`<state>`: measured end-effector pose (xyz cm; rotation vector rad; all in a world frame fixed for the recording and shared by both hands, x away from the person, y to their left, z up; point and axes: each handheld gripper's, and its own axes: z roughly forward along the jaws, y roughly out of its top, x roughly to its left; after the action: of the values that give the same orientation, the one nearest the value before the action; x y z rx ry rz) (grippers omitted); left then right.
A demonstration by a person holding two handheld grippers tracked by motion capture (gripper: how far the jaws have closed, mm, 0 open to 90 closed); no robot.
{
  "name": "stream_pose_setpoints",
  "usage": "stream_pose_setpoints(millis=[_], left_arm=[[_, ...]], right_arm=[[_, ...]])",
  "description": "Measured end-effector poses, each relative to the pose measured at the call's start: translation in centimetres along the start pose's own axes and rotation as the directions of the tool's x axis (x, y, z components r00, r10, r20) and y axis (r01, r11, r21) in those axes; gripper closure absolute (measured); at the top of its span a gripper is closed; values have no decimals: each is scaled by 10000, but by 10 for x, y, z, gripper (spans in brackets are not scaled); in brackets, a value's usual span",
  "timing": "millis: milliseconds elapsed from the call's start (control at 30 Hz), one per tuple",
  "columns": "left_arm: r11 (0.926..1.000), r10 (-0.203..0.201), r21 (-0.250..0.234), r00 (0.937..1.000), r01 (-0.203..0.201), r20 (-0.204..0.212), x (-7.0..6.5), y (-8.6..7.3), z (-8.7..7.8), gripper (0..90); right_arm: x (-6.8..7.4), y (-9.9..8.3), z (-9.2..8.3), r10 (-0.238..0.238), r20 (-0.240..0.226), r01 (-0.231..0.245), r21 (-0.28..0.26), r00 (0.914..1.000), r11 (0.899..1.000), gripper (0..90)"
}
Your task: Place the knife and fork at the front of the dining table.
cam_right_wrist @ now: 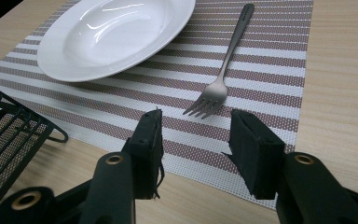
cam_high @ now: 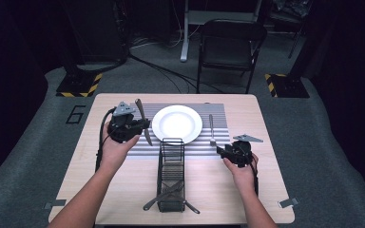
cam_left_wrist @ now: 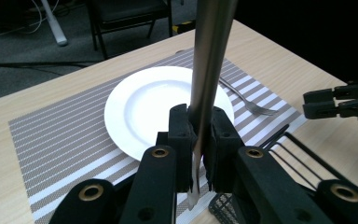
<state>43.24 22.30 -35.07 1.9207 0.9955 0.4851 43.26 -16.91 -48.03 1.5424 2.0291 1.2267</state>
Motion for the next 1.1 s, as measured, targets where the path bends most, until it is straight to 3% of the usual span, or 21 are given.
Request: stream_pose_setpoints(millis=[733,1100], left_arm=[[9973,-389,597,9970,429,-662,32,-45,14,822],[9951,-767,548,9918,826,-1024,44,-57,19,822]], right_arm=[[1,0,1,-47,-11,47,49,10000,10000,541],[1,-1,1,-20,-12,20,75,10000,10000,541]])
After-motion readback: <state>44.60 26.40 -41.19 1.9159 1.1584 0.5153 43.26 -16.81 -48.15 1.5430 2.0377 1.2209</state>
